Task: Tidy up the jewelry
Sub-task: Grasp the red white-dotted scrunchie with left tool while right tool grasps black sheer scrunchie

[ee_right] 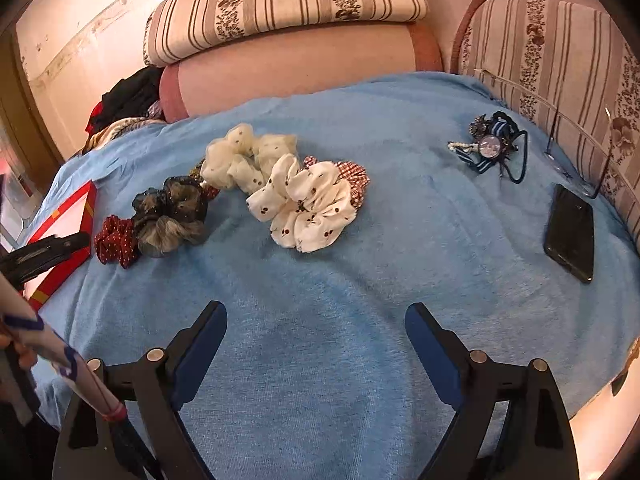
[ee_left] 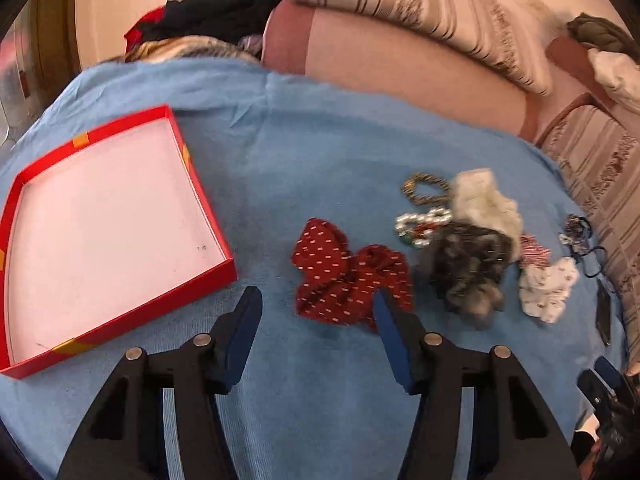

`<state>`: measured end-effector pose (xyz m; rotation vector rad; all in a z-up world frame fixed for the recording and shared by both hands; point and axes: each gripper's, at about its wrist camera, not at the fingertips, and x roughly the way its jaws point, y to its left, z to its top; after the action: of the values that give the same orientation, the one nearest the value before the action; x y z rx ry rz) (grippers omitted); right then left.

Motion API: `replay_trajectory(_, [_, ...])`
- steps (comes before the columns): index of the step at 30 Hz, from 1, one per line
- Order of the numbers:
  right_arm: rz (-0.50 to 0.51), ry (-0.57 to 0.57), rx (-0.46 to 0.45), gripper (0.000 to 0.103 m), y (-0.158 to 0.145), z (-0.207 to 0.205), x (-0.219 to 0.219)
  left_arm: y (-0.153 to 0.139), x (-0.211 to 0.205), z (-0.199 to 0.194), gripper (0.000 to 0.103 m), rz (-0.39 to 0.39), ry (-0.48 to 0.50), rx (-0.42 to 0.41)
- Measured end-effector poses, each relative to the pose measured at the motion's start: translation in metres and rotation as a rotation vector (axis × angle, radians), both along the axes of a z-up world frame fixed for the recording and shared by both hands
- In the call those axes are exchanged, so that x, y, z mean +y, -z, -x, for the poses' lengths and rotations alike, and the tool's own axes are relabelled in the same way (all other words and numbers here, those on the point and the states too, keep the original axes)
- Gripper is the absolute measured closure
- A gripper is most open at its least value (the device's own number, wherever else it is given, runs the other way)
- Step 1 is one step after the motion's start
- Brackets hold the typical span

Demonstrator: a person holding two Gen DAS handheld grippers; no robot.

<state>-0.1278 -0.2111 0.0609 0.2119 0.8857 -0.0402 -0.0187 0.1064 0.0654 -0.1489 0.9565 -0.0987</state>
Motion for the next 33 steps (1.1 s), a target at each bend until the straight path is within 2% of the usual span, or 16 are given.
replay_trajectory(4, [0.010,-0.010,-0.004,0.009,0.004,-0.003,0.003,0.008,-0.008,-0.014,0.060,-0.021,0.027,0.003])
replay_trajectory(9, [0.009,-0.026,-0.002,0.009,0.010,-0.008,0.009,0.021,-0.020,-0.029,0.062,-0.022,0.079,0.031])
replay_trajectory(11, [0.003,-0.041,-0.005,0.009,0.010,-0.010,0.013,0.029,-0.024,-0.034,0.068,-0.020,0.096,0.049])
replay_trajectory(14, [-0.017,-0.067,-0.013,0.010,0.009,-0.015,0.020,0.035,-0.028,-0.036,0.081,-0.034,0.102,0.048])
replay_trajectory(15, [-0.024,-0.077,-0.019,0.012,0.008,-0.017,0.023,0.036,-0.029,-0.036,0.087,-0.039,0.103,0.044])
replay_trajectory(18, [-0.057,-0.120,-0.028,0.019,0.004,-0.028,0.036,0.032,-0.030,-0.032,0.094,-0.037,0.108,0.017])
replay_trajectory(19, [-0.067,-0.133,-0.032,0.021,0.003,-0.033,0.040,0.030,-0.030,-0.030,0.094,-0.036,0.106,0.006])
replay_trajectory(21, [-0.093,-0.156,-0.030,0.034,0.002,-0.042,0.049,0.025,-0.028,-0.029,0.094,-0.031,0.106,-0.015])
replay_trajectory(24, [-0.128,-0.190,-0.034,0.043,-0.002,-0.060,0.062,0.017,-0.024,-0.026,0.095,-0.021,0.104,-0.046])
replay_trajectory(30, [-0.133,-0.175,-0.011,0.043,0.007,-0.108,0.080,0.005,-0.014,-0.020,0.095,-0.013,0.095,-0.083])
replay_trajectory(33, [-0.132,-0.171,0.049,0.043,0.025,-0.130,0.086,0.000,-0.008,-0.018,0.095,-0.010,0.087,-0.099])
